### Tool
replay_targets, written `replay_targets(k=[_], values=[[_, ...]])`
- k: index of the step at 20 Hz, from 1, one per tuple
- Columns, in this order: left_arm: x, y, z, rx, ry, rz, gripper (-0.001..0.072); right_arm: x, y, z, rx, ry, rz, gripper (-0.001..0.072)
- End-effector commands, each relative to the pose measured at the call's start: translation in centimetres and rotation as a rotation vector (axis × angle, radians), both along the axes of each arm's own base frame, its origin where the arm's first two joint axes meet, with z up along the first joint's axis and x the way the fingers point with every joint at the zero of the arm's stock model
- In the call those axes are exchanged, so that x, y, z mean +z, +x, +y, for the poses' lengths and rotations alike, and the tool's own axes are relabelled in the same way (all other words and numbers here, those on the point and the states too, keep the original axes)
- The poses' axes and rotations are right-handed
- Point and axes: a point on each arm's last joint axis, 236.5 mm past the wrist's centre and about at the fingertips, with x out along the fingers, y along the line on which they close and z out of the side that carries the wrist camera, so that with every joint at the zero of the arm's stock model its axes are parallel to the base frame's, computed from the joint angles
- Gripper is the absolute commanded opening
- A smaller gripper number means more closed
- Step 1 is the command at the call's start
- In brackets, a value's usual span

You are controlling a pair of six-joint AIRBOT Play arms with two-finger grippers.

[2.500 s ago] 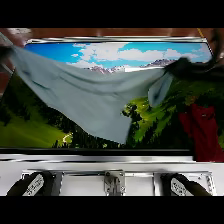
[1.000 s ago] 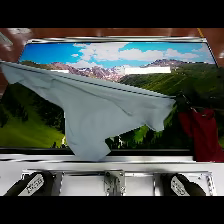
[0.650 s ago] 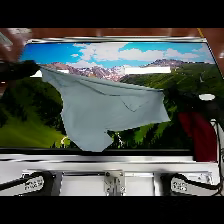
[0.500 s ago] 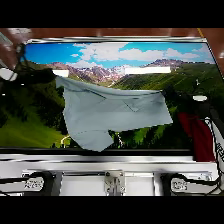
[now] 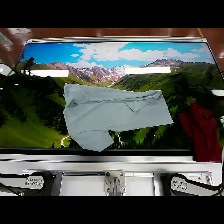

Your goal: Fold the shirts.

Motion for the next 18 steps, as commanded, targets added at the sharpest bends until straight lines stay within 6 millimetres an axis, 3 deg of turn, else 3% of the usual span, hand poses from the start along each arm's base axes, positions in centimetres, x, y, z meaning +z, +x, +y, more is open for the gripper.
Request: replay_targets(k=[1, 3, 4, 6, 7, 10, 14, 18], values=[[1.3, -8.6, 3.7, -0.026, -0.020, 0.293, 0.0450, 2.7, -5.4, -3.5, 0.115, -0.119, 0.095, 0.0680], [0.3, -11.5, 3.2, -0.022, -0.034, 0.338, 0.0461, -1.1, -11.1, -5.3, 0.196, -0.204, 0.331, 0.0680], [-1.1, -13.1, 2.4, -0.024, -0.041, 0.353, 0.0513, -3.1, -14.0, -5.7, 0.259, -0.244, 0.444, 0.0680], [-4.7, -16.5, -0.1, -0.011, -0.074, 0.376, 0.0648, -5.7, -17.3, -5.8, 0.327, -0.276, 0.570, 0.0680], [-6.6, -18.1, -1.5, 0.014, -0.113, 0.392, 0.0682, -6.2, -17.7, -5.3, 0.334, -0.255, 0.576, 0.0680], [-10.3, -21.4, -4.8, 0.024, -0.237, 0.413, 0.0658, -6.8, -17.5, -3.9, 0.336, -0.187, 0.558, 0.0680], [-12.4, -21.0, -6.4, 0.122, -0.332, 0.387, 0.0657, -7.7, -17.0, -3.1, 0.345, -0.115, 0.566, 0.0680], [-13.7, -20.4, -7.1, 0.129, -0.315, 0.385, 0.0656, -8.5, -16.8, -2.8, 0.350, -0.075, 0.578, 0.0680]])
